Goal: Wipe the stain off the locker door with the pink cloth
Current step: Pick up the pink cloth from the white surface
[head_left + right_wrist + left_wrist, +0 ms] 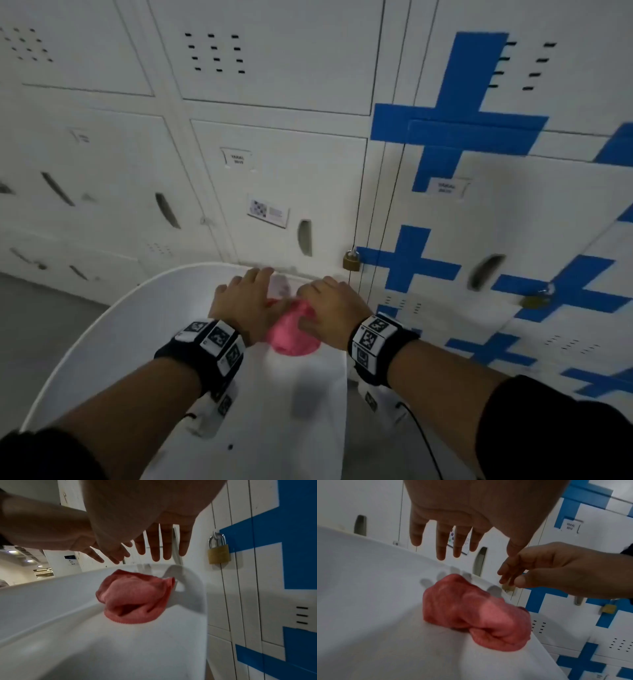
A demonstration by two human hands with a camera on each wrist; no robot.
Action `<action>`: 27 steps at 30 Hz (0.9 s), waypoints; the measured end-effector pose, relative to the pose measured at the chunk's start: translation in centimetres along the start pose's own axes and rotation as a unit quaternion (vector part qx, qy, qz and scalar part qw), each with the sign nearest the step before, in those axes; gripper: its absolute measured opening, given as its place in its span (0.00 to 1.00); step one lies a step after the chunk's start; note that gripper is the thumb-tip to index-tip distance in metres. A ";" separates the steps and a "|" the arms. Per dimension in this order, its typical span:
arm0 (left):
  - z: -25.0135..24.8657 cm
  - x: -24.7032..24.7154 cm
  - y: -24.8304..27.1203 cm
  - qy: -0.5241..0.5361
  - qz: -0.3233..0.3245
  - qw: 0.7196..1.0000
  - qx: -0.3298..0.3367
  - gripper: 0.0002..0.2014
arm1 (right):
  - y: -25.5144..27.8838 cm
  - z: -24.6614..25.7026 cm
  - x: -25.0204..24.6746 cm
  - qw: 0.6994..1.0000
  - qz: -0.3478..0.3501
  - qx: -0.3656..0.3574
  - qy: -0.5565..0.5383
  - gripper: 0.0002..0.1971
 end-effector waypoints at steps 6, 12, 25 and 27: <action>1.6 3.0 0.0 0.008 0.007 1.000 0.007 0.36 | -0.7 0.7 3.7 0.999 0.018 -0.025 0.013 0.25; 2.3 4.2 0.3 0.027 0.009 1.000 0.004 0.35 | -0.6 1.0 6.1 0.999 0.044 -0.024 0.007 0.37; -1.8 -3.8 0.3 0.045 -0.071 0.995 0.052 0.37 | 1.4 -1.3 -5.0 0.994 -0.094 0.036 -0.052 0.14; -4.1 -7.3 0.4 0.056 -0.111 0.989 0.074 0.38 | 2.4 -2.6 -8.9 0.991 -0.117 0.060 -0.034 0.15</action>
Point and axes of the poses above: each hand's wrist, its own y-axis away from the middle knuckle, its own x-axis out of the palm, z = x × y, the point moved 10 cm from there along -y, towards the middle knuckle, and after that the axes turned 7 degrees about -x, right-handed, at the moved point
